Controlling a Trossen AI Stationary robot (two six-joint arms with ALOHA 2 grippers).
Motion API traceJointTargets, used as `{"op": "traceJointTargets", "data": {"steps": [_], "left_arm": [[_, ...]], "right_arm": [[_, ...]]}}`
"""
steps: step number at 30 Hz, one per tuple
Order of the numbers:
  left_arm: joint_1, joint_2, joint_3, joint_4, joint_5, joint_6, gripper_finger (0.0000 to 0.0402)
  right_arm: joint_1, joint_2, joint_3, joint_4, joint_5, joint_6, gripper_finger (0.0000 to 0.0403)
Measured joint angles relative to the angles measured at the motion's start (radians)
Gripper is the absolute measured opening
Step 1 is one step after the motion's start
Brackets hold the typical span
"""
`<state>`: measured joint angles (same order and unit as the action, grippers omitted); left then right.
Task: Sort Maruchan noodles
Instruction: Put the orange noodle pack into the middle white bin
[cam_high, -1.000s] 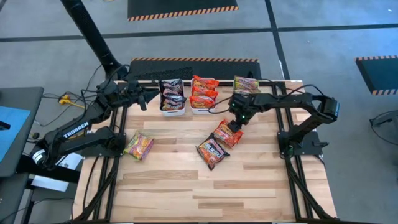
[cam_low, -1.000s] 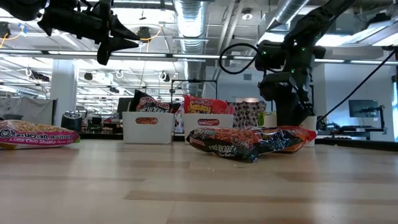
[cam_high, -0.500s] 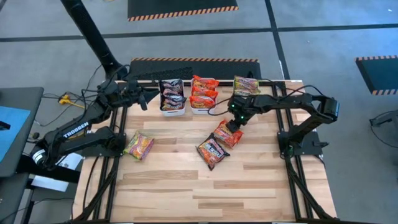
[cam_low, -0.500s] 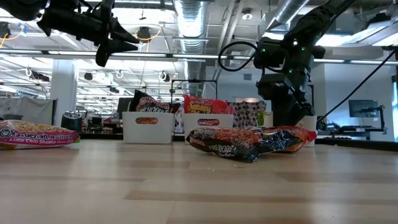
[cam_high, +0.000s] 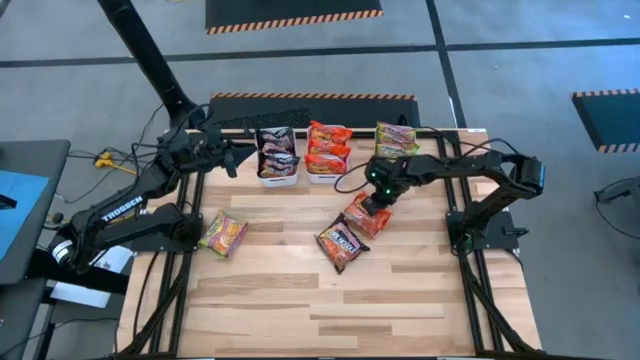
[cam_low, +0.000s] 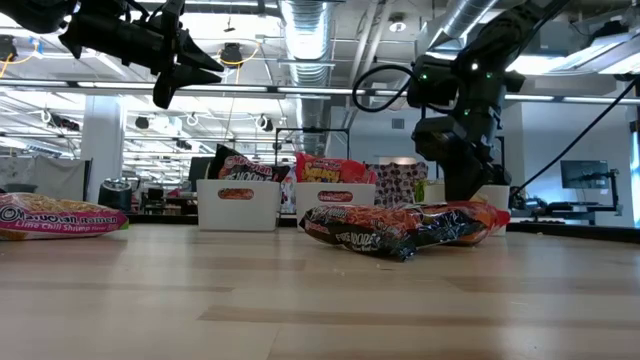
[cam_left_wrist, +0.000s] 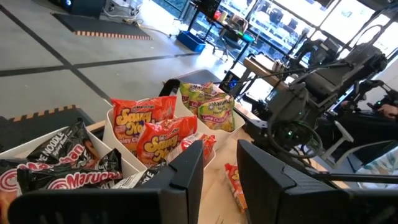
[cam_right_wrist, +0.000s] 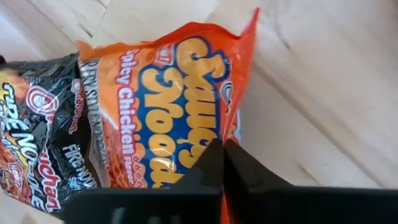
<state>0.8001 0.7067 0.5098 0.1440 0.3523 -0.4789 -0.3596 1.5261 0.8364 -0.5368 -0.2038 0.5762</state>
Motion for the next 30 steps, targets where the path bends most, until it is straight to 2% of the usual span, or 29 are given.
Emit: {"op": "traceJointTargets", "data": {"steps": [2,9,21,30], "left_arm": [[0.0,0.0,0.0,0.0,0.0,0.0,0.0086],[0.0,0.0,0.0,0.0,0.0,0.0,0.0086],[0.0,0.0,0.0,0.0,0.0,0.001,0.0086],[0.0,0.0,0.0,0.0,0.0,0.049,0.0086]], "right_arm": [[0.011,0.0,0.0,0.0,0.003,0.001,0.001],[0.043,-0.003,0.014,-0.022,0.021,0.034,0.0005],[0.137,-0.009,0.217,-0.227,0.18,0.018,0.0003],[0.178,-0.009,0.329,-0.313,0.237,0.005,0.0002]]}}
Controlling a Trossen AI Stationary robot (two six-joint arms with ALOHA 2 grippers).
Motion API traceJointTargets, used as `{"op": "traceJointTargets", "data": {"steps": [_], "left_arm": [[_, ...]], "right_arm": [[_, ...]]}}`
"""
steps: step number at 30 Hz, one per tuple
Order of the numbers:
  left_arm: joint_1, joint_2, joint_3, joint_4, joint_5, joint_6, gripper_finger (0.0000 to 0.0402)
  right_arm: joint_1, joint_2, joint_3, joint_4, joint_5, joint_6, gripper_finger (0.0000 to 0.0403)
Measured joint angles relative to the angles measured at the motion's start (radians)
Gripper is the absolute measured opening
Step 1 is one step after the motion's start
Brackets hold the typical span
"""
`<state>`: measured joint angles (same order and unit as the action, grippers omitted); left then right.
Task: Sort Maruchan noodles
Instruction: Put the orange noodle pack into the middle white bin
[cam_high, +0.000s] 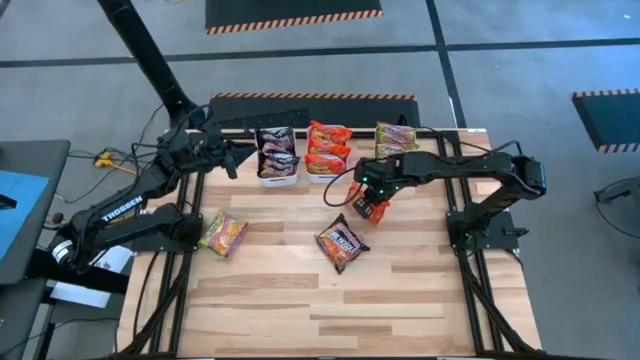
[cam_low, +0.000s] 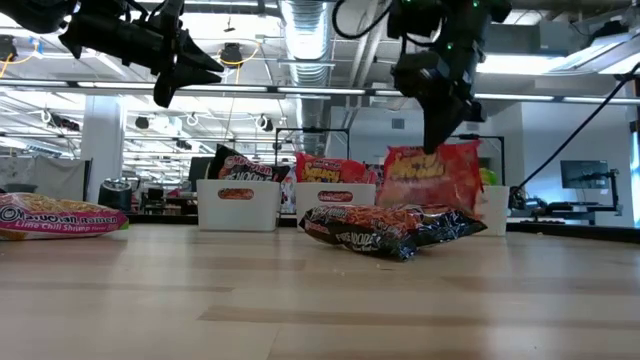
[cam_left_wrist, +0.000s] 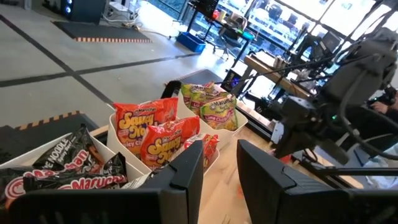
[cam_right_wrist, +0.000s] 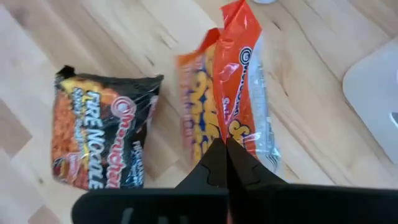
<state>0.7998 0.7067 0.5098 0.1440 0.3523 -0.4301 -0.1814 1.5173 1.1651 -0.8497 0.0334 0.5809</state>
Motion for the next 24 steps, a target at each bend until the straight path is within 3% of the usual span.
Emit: {"op": "traceJointTargets", "data": {"steps": [14,24], "left_arm": [[0.0,0.0,0.0,0.0,-0.003,0.002,0.0086],[0.0,0.0,0.0,0.0,-0.099,0.005,0.0086]], "right_arm": [[0.026,0.0,0.22,-0.156,0.109,-0.052,0.0001],[-0.122,0.0,0.347,-0.109,0.127,-0.27,0.0001]]}}
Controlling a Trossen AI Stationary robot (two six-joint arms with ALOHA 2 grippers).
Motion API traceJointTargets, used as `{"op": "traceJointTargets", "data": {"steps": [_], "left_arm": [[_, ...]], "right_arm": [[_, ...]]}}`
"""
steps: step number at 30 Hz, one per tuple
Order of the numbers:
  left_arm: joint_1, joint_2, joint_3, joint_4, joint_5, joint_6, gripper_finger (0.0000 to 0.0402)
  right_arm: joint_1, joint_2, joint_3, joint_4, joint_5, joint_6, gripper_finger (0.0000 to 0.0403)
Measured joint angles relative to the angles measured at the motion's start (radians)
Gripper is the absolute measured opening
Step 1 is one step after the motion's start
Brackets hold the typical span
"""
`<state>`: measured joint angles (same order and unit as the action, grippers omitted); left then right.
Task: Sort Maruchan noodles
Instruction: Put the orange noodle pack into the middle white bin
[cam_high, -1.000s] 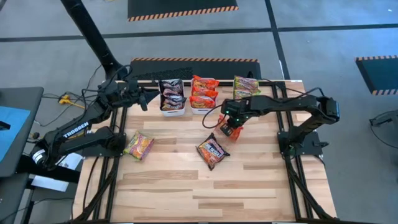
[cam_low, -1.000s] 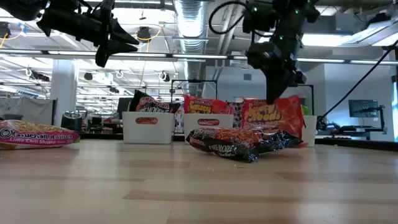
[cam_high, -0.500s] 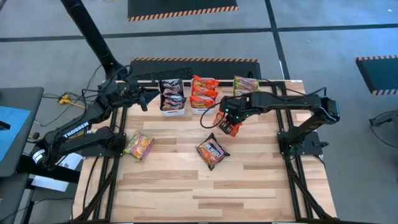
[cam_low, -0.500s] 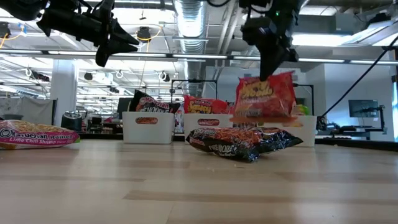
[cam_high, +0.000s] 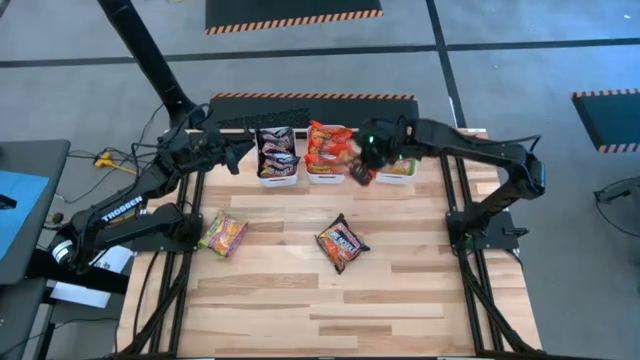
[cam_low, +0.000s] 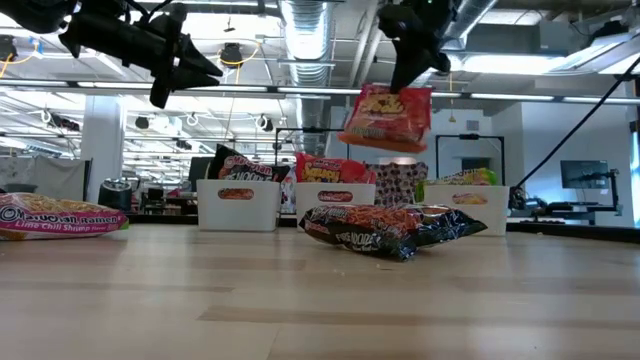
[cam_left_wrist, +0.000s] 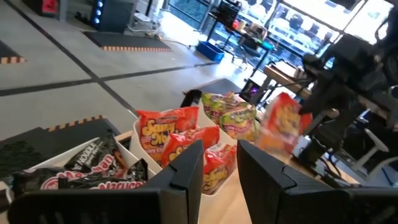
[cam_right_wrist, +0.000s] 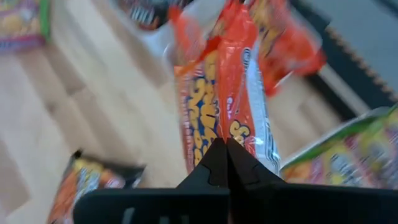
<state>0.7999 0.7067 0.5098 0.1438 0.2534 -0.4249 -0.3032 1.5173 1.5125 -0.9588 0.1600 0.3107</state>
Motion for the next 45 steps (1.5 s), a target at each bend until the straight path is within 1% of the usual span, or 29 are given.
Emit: {"op": "traceJointTargets", "data": {"steps": [5,9,12,16,21,25,31,40,45], "left_arm": [[0.0,0.0,0.0,0.0,-0.006,-0.002,0.0086],[0.0,0.0,0.0,0.0,-0.011,-0.003,0.0086],[0.0,0.0,0.0,0.0,-0.04,-0.004,0.0086],[0.0,0.0,0.0,0.0,-0.08,-0.005,0.0086],[0.0,0.0,0.0,0.0,-0.085,-0.007,0.0086],[0.0,0.0,0.0,0.0,-0.086,-0.014,0.0086],[0.0,0.0,0.0,0.0,-0.115,-0.016,0.0086],[0.0,0.0,0.0,0.0,-0.151,-0.004,0.0086],[0.0,0.0,0.0,0.0,-0.165,-0.002,0.0086]], "right_arm": [[-0.106,0.004,0.021,0.124,-0.013,-0.148,0.0001],[-0.199,0.013,0.023,0.248,-0.087,-0.255,0.0001],[-0.254,0.044,0.026,0.357,-0.12,-0.321,0.0001],[-0.315,0.112,0.027,0.492,-0.201,-0.384,0.0001],[-0.349,0.206,0.023,0.538,-0.211,-0.425,0.0],[-0.357,0.247,0.024,0.529,-0.219,-0.438,0.0],[-0.359,0.279,0.024,0.514,-0.254,-0.445,0.0],[-0.345,0.332,0.025,0.512,-0.267,-0.454,0.0001],[-0.345,0.353,0.025,0.52,-0.268,-0.444,0.0009]]}}
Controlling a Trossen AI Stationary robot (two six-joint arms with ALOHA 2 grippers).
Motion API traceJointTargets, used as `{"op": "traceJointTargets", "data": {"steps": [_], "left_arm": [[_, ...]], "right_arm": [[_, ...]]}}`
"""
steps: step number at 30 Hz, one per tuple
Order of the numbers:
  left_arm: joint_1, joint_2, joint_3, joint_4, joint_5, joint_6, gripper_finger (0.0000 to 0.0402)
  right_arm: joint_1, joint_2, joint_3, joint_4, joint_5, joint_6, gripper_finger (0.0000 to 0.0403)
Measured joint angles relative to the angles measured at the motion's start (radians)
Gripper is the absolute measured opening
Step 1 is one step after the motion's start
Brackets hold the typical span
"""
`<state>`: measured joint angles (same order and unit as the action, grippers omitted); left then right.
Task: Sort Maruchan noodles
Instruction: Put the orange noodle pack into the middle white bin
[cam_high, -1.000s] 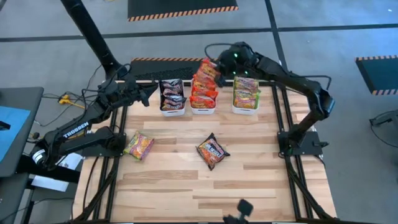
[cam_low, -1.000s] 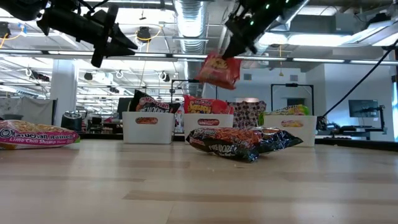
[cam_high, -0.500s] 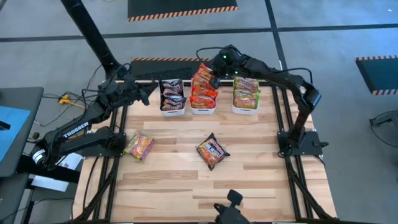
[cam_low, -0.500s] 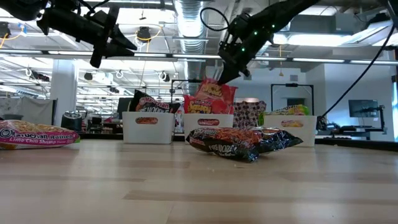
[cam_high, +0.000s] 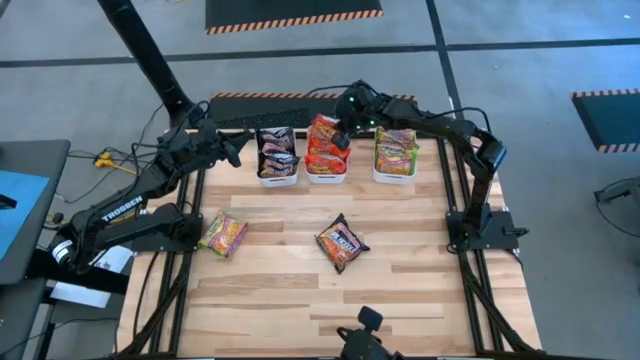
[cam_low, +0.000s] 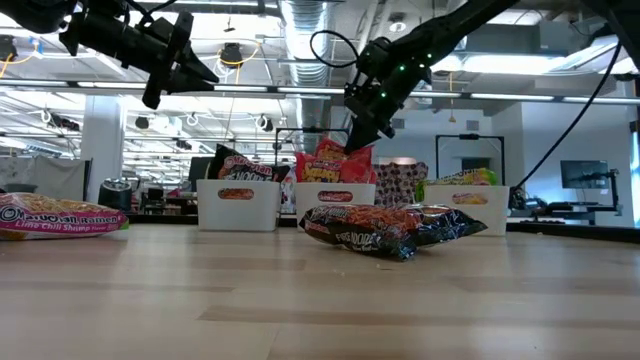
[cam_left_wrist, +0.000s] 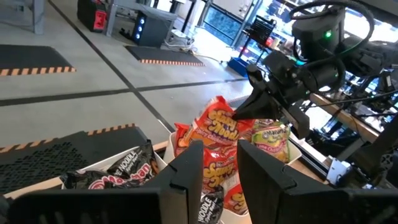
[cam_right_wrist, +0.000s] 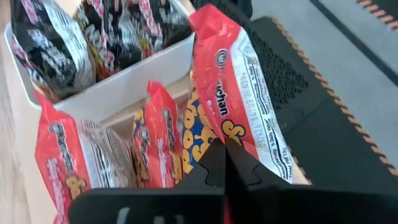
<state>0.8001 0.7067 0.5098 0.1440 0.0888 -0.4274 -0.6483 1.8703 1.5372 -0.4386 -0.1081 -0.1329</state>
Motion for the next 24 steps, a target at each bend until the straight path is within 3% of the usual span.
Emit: {"op": "traceJointTargets", "data": {"steps": [7,18,24], "left_arm": [[0.0,0.0,0.0,-0.001,0.0,-0.001,0.0086],[0.0,0.0,0.0,-0.004,-0.001,0.0,0.0086],[0.0,0.0,0.0,-0.005,-0.004,0.0,0.0086]], "right_arm": [[0.006,-0.005,0.006,0.01,0.001,0.001,0.0022],[0.002,-0.007,0.081,-0.055,0.002,0.004,0.01],[-0.003,-0.005,0.081,-0.038,0.004,0.025,0.0108]]}}
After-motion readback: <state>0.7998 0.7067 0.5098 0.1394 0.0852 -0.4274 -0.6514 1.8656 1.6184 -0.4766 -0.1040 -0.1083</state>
